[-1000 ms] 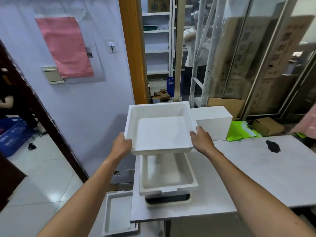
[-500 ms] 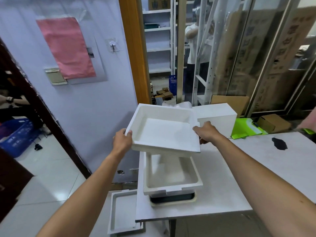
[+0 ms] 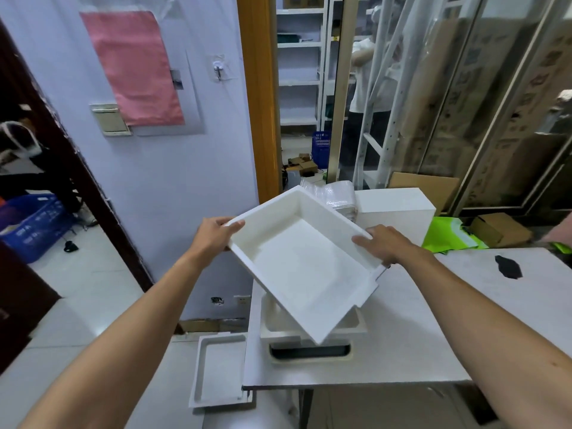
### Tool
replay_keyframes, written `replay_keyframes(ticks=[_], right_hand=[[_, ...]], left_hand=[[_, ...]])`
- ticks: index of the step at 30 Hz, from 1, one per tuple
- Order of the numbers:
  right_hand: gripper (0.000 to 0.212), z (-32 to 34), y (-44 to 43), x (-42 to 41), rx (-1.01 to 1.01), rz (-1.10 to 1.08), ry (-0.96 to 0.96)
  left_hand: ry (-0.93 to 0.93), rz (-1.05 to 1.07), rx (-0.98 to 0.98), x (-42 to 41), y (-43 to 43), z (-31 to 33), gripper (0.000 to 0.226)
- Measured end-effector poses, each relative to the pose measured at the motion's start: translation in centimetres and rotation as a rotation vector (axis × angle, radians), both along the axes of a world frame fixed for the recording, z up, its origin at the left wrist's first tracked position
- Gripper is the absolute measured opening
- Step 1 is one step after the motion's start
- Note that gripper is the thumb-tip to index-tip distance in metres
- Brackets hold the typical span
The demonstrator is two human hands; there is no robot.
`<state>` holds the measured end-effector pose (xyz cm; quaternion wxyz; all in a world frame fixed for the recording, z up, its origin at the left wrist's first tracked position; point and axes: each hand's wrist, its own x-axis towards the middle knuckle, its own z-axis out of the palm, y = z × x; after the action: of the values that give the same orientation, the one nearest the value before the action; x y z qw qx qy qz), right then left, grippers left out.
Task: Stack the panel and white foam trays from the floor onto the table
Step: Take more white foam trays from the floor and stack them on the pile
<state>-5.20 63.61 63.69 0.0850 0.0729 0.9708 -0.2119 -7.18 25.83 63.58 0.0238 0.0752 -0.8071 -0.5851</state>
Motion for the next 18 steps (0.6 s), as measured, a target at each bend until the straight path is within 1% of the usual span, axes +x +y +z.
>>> replay_keyframes(ticks=[2, 4, 5, 8, 9, 10, 12, 14, 16, 18], right_hand=[[0.045, -0.2, -0.1, 0.2, 0.056, -0.009, 0.042], [0.047, -0.2, -0.2, 0.2, 0.029, -0.025, 0.086], [0.046, -0.2, -0.3, 0.3, 0.022, -0.033, 0.107], [0.050, -0.4, -1.1, 0.6, 0.058, -0.072, 0.154], [0.049, -0.5, -1.5, 0.8, 0.067, -0.100, 0.159], [0.048, -0.7, -1.8, 1.0, 0.065, -0.129, 0.163], [0.046, -1.1, -2.2, 1.4, 0.059, -0.178, 0.158], [0.044, -1.4, -2.4, 1.8, 0.056, -0.203, 0.142], [0.041, -1.7, -2.4, 2.0, 0.050, -0.214, 0.122], [0.036, -1.7, -2.4, 2.3, 0.047, -0.208, 0.093]], left_hand=[[0.023, -0.010, -0.008, -0.2, 0.2, 0.4, 0.024], [0.060, 0.020, -0.017, -0.8, 0.0, 0.4, 0.029], [0.078, 0.054, -0.018, -1.0, 0.0, 0.5, 0.036], [0.068, 0.144, -0.027, -1.2, 0.5, 0.1, 0.073], [0.044, 0.142, -0.055, -1.0, 1.0, -0.2, 0.080], [0.013, 0.127, -0.075, -0.7, 1.7, -0.7, 0.083], [-0.029, 0.058, -0.049, 0.4, 3.3, -1.6, 0.075], [-0.018, -0.020, -0.040, 1.8, 4.9, -2.1, 0.059], [0.024, -0.094, -0.116, 2.8, 6.3, -2.7, 0.044], [0.035, -0.129, -0.210, 3.7, 7.0, -3.1, 0.039]])
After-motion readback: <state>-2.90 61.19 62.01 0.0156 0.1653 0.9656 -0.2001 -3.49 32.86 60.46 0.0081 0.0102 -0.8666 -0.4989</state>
